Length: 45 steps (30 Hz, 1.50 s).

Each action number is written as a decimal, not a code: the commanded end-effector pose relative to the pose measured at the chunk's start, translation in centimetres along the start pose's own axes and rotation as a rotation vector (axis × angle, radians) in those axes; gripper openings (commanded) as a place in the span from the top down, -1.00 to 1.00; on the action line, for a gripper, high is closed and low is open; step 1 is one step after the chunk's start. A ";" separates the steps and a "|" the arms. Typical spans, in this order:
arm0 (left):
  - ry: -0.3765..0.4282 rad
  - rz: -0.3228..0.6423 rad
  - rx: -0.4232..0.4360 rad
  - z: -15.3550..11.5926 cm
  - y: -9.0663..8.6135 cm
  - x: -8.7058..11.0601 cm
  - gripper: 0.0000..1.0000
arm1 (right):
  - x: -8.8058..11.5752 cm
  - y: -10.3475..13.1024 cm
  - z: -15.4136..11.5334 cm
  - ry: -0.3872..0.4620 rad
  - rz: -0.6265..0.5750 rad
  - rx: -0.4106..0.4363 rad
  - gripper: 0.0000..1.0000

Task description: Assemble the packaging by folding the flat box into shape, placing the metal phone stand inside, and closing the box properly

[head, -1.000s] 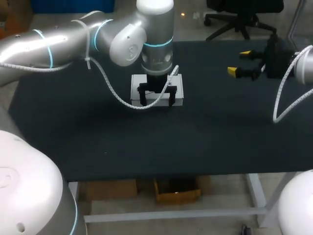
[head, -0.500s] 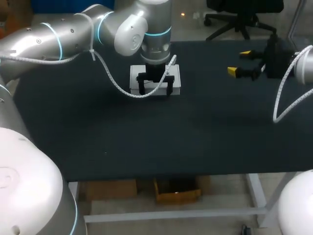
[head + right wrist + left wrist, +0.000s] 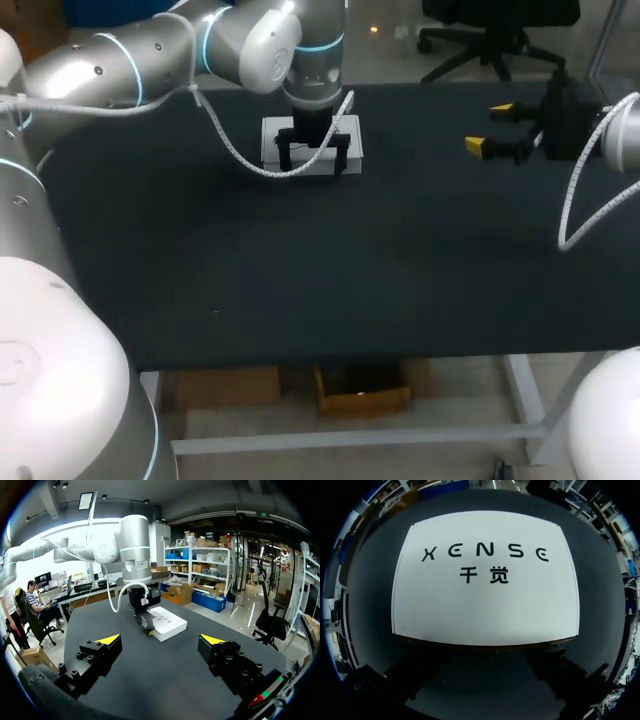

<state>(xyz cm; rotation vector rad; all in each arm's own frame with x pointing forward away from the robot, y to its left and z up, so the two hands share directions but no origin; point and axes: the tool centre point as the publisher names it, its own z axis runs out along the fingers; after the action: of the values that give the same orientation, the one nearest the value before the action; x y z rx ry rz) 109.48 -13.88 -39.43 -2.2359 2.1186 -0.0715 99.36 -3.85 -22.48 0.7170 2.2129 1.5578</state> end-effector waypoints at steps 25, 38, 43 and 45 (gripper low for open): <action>0.070 0.067 0.080 -2.8 -0.6 -2.0 -1.00 | 0.0 -0.1 -0.1 0.002 -0.001 -0.005 -1.00; 0.160 0.181 0.443 -6.6 9.3 -4.9 -1.00 | 0.0 -0.1 -0.1 0.002 -0.001 -0.005 -1.00; 0.219 0.223 0.532 -7.0 11.2 -6.7 -1.00 | 0.0 -0.1 -0.1 0.002 -0.001 -0.005 -1.00; 0.250 0.226 0.545 -7.1 11.6 -7.4 -1.00 | 0.0 -0.1 -0.1 0.002 -0.001 -0.005 -1.00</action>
<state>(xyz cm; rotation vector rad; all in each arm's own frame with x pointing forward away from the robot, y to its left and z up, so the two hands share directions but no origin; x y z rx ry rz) 102.27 -9.75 -33.15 -1.9635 2.4372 -0.2771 99.37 -3.85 -22.49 0.7170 2.2129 1.5580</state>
